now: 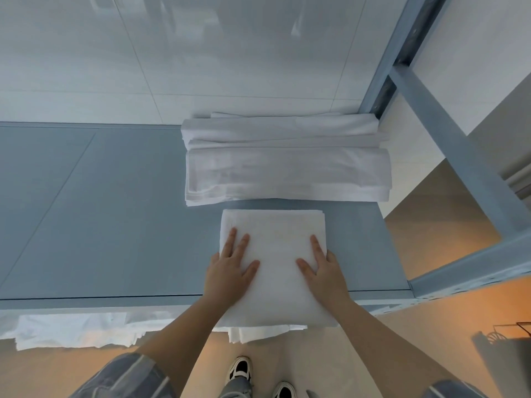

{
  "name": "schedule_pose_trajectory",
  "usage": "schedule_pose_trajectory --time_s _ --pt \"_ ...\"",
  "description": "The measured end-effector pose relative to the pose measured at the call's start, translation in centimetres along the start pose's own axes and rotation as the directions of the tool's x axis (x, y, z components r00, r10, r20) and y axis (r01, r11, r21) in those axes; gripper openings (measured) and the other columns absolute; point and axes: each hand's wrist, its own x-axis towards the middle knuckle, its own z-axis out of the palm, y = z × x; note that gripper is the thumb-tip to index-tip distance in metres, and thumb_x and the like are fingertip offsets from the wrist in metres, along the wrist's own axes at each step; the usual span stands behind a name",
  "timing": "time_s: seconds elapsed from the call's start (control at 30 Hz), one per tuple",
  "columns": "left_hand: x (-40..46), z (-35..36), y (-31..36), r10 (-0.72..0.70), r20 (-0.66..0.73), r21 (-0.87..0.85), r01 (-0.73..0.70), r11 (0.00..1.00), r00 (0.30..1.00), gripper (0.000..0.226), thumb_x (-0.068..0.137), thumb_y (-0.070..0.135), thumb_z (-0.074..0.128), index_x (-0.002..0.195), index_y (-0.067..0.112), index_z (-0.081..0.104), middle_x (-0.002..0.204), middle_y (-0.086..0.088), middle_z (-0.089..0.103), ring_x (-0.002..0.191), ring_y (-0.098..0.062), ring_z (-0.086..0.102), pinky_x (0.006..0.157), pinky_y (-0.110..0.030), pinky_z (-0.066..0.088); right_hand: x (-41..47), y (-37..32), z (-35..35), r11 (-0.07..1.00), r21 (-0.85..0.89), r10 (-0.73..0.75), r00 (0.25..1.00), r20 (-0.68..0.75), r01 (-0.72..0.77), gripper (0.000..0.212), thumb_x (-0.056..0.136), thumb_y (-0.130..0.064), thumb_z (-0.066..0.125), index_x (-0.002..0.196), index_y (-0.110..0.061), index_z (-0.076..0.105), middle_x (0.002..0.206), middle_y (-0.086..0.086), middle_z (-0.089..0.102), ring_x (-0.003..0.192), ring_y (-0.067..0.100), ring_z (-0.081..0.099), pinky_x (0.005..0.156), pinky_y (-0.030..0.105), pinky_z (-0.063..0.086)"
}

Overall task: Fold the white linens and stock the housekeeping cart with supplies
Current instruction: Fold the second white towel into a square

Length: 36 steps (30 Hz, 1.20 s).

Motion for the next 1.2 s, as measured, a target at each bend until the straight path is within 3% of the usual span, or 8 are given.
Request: schedule_pose_trajectory --time_s 0.1,0.23,0.4,0.57,0.8,0.9,1.0,1.2 --pt "-1.3 0.3 0.4 -0.037 -0.005 0.018 0.037 0.999 0.999 0.066 0.09 0.065 0.034 0.148 0.049 0.007 0.155 0.024 -0.015 0.116 -0.031 0.043 0.099 -0.038 0.04 -1.3 0.2 0.2 0.996 -0.091 0.004 0.998 -0.056 -0.009 0.067 0.093 -0.059 0.041 0.15 -0.045 0.008 0.129 0.008 0.041 0.122 0.027 0.04 0.102 0.037 0.037" --pt "-2.6 0.5 0.7 -0.041 0.006 0.053 0.04 0.998 0.999 0.066 0.093 0.06 0.034 0.15 0.043 0.006 0.158 0.013 -0.015 0.112 -0.025 0.05 0.101 -0.033 0.029 -2.7 0.5 0.5 0.98 -0.193 0.024 0.995 -0.099 -0.043 0.065 0.093 -0.064 0.034 0.148 -0.049 0.005 0.127 0.006 0.042 0.117 0.028 0.038 0.094 0.041 0.041" --pt "-4.1 0.2 1.0 -0.118 0.079 -0.002 0.118 0.993 0.99 0.063 0.096 0.052 0.038 0.15 0.042 0.006 0.158 0.007 -0.02 0.116 -0.022 0.053 0.104 -0.036 0.025 -3.8 1.1 0.7 0.99 -0.124 0.063 0.997 -0.051 -0.069 0.062 0.094 -0.06 0.037 0.147 -0.053 0.004 0.133 0.01 0.039 0.118 0.035 0.036 0.103 0.042 0.032" --pt "-5.9 -0.2 0.6 -0.127 0.05 -0.173 0.134 0.976 0.991 0.057 0.097 0.04 0.048 0.148 0.044 0.022 0.159 0.011 -0.011 0.125 -0.023 0.049 0.106 -0.035 0.034 -4.7 1.5 0.3 0.999 0.007 0.044 0.999 -0.03 -0.044 0.061 0.094 -0.052 0.047 0.147 -0.049 0.017 0.135 0.01 0.033 0.126 0.032 0.033 0.11 0.037 0.027" --pt "-6.5 -1.2 0.3 -0.142 0.096 -0.165 0.157 0.974 0.985 0.054 0.096 0.043 0.047 0.146 0.045 0.026 0.159 0.012 -0.012 0.115 -0.019 0.056 0.091 -0.028 0.041 -6.9 0.3 0.9 0.993 -0.04 0.108 0.991 -0.08 -0.111 0.061 0.094 -0.052 0.047 0.148 -0.046 0.02 0.138 0.01 0.027 0.115 0.03 0.047 0.102 0.032 0.035" --pt "-6.8 -1.5 -0.1 -0.115 0.12 -0.145 0.132 0.981 0.986 0.054 0.096 0.043 0.048 0.146 0.045 0.027 0.16 0.01 -0.01 0.12 -0.02 0.054 0.092 -0.029 0.041 -7.9 0.2 1.2 0.986 -0.024 0.163 0.986 -0.041 -0.164 0.062 0.094 -0.053 0.046 0.148 -0.048 0.015 0.129 0.012 0.036 0.107 0.029 0.052 0.092 0.03 0.037" --pt "-7.4 -1.8 -0.2 -0.067 0.077 -0.14 0.078 0.987 0.995 0.052 0.096 0.038 0.051 0.145 0.039 0.034 0.161 0.005 -0.004 0.12 -0.024 0.053 0.095 -0.03 0.042 -8.6 0.0 1.2 0.988 0.001 0.157 0.987 -0.033 -0.157 0.063 0.095 -0.051 0.048 0.149 -0.045 0.016 0.124 0.016 0.047 0.115 0.032 0.049 0.094 0.032 0.036" --pt "-8.5 -1.9 1.8 0.019 0.013 -0.149 -0.017 0.989 1.0 0.046 0.097 0.028 0.052 0.142 0.03 0.044 0.161 -0.001 0.003 0.112 -0.036 0.053 0.099 -0.039 0.041 -10.9 0.0 0.6 0.984 0.054 0.176 0.968 -0.179 -0.169 0.056 0.095 -0.048 0.048 0.146 -0.046 0.026 0.115 0.007 0.048 0.105 0.024 0.049 0.08 0.03 0.036"
